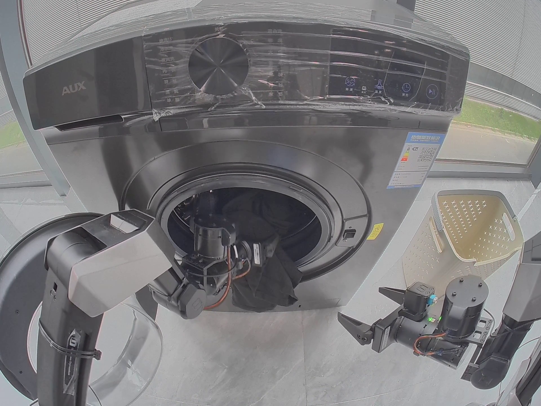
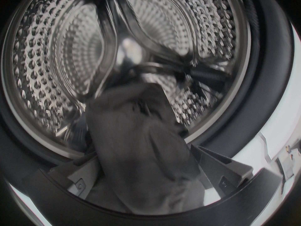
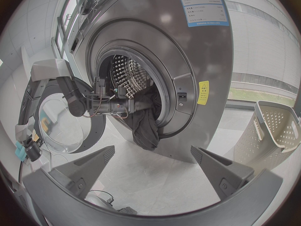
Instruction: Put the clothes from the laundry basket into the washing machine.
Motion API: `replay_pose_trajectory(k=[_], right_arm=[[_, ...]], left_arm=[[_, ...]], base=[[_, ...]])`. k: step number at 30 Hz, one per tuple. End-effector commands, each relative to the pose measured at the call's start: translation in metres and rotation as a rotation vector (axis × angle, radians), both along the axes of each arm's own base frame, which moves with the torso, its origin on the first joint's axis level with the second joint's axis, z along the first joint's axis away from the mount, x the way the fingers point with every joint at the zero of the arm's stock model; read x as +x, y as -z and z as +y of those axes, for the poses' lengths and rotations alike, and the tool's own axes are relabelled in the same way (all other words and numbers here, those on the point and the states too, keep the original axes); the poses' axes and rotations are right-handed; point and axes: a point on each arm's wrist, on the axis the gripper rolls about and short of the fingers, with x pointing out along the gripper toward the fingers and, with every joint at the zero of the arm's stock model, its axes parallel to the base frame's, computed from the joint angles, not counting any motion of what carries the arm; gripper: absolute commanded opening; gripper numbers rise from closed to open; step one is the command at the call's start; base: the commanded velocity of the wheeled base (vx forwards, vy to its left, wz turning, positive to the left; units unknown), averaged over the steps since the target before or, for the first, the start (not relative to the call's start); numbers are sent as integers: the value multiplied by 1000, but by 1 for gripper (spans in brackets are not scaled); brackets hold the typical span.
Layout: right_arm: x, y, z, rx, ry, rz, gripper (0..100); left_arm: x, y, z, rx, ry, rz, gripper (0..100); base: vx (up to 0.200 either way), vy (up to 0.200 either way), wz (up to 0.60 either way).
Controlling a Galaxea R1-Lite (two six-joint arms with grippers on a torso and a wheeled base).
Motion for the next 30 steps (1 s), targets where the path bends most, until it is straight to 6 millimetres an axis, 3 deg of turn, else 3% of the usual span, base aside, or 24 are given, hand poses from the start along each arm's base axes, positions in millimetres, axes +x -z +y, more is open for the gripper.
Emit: replay_pose_trajectory(k=[1, 3, 10, 11, 16, 19, 27, 30], right_arm=[[-1, 0, 0, -1, -2, 2, 100], [-1, 0, 0, -1, -2, 2, 100], [-1, 0, 0, -1, -3, 2, 100], [-1, 0, 0, -1, -5, 2, 100], [0, 0, 1, 2, -3, 0, 100], [0, 0, 0, 2, -2, -2, 100], [0, -1, 0, 3, -2, -3, 100], [1, 0, 1, 3, -2, -3, 100]], left_arm=[[-37, -3, -7, 50, 102, 109, 100], [-37, -2, -7, 53, 104, 111, 100], [-23, 34, -3, 116, 87, 142, 100], [-20, 36, -2, 115, 83, 142, 0], [-12, 44, -3, 115, 69, 139, 0], [-7, 39, -5, 102, 56, 110, 0], [42, -29, -5, -69, -93, -194, 0], [53, -40, 0, -93, -124, -242, 0]], base=[[0, 0, 0], [0, 0, 0], [0, 0, 0], [0, 0, 0], [0, 0, 0], [0, 0, 0], [0, 0, 0], [0, 0, 0]])
